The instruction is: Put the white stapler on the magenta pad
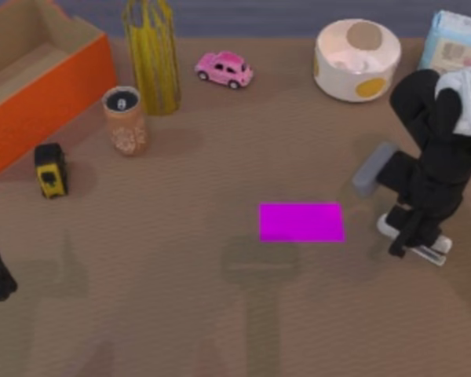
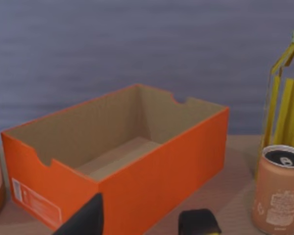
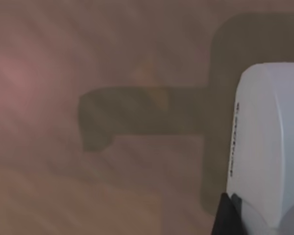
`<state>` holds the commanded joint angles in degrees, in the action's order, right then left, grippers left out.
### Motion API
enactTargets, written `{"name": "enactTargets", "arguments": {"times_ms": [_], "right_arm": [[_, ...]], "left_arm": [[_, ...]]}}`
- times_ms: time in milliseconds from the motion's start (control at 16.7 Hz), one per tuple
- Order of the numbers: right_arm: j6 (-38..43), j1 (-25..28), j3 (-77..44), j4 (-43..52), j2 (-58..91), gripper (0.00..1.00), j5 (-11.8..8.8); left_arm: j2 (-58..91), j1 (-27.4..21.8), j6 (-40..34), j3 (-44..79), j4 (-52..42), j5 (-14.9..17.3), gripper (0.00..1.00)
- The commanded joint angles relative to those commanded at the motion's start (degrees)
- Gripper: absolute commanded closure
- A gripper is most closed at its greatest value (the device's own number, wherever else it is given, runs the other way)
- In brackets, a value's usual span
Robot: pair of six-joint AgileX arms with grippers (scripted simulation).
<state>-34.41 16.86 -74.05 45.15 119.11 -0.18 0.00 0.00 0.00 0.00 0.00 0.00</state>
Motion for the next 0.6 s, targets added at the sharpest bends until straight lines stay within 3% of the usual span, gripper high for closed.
{"name": "enactTargets", "arguments": {"times_ms": [360, 600], "right_arm": [[0.0, -0.1, -0.2, 0.2, -0.1, 1.0, 0.0], [0.0, -0.2, -4.9, 6.9, -2.3, 1.0, 0.0]], "left_arm": [[0.0, 0.0, 0.0, 0.0, 0.0, 0.0, 0.0], [0.0, 0.0, 0.0, 0.0, 0.0, 0.0, 0.0]]}}
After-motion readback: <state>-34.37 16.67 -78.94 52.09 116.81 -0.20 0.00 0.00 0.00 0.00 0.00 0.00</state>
